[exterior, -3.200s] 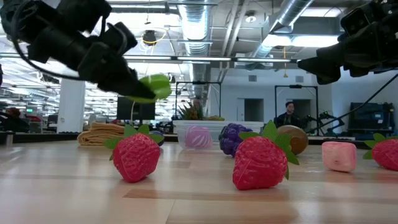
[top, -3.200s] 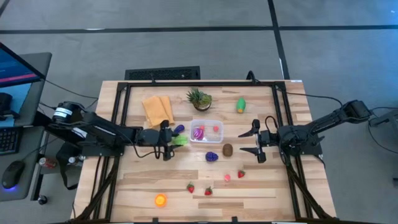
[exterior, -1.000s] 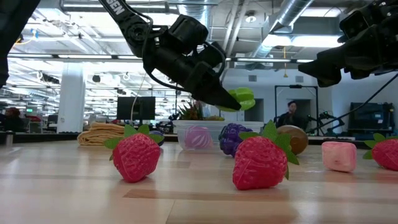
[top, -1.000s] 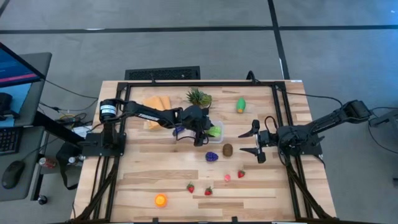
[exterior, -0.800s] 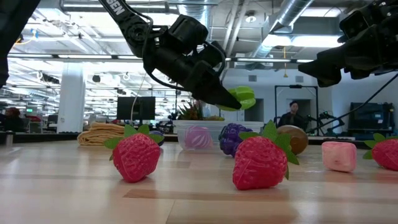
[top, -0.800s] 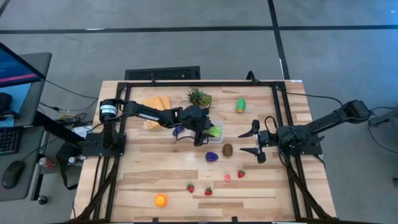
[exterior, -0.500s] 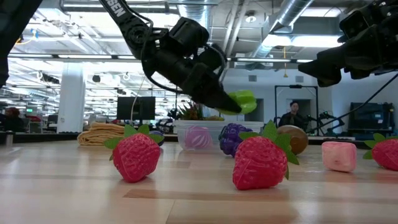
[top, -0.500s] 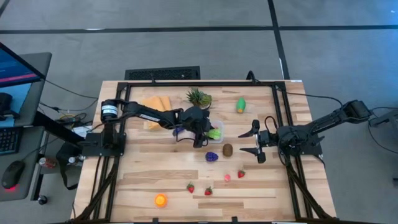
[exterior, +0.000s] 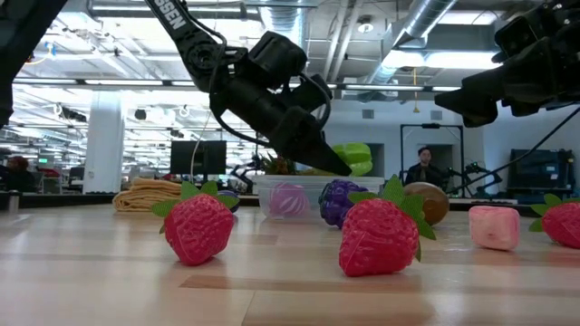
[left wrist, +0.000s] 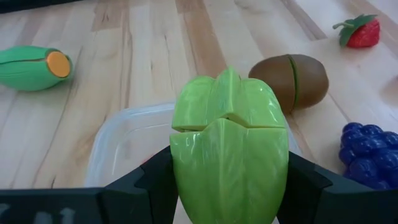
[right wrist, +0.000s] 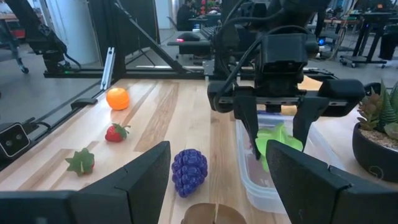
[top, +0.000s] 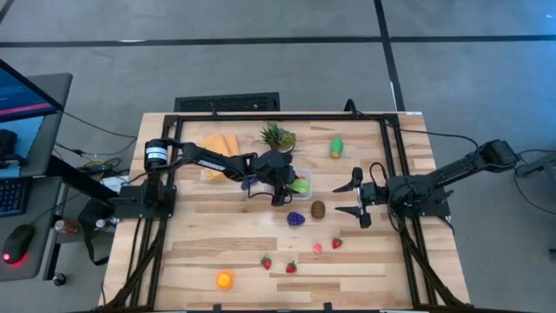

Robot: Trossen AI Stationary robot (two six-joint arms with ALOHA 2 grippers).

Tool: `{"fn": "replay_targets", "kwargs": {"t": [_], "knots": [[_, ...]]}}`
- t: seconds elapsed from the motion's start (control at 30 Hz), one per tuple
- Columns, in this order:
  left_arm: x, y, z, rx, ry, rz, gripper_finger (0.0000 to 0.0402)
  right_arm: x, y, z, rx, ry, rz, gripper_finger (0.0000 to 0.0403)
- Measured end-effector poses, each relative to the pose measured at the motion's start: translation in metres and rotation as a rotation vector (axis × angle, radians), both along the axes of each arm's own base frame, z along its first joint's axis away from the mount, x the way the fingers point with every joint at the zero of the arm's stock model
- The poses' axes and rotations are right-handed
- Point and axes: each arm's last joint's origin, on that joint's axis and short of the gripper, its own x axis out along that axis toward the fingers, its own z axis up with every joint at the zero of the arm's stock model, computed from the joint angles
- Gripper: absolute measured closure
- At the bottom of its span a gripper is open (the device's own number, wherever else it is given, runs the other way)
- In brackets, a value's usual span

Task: Pick and placing Produce into tupperware
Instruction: Put the green starfruit into the transparent container

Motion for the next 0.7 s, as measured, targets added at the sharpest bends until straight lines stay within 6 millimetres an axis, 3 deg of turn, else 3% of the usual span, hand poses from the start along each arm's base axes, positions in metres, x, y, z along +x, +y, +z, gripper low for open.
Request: {"fn": "replay_targets", "kwargs": {"t": [0.7], "knots": [[-0.0002,0.0005,-0.0003,0.002,0.004,0.021,0.0209,0.0,0.0,0.0001,0.0,0.0,0.0,0.0143]]}}
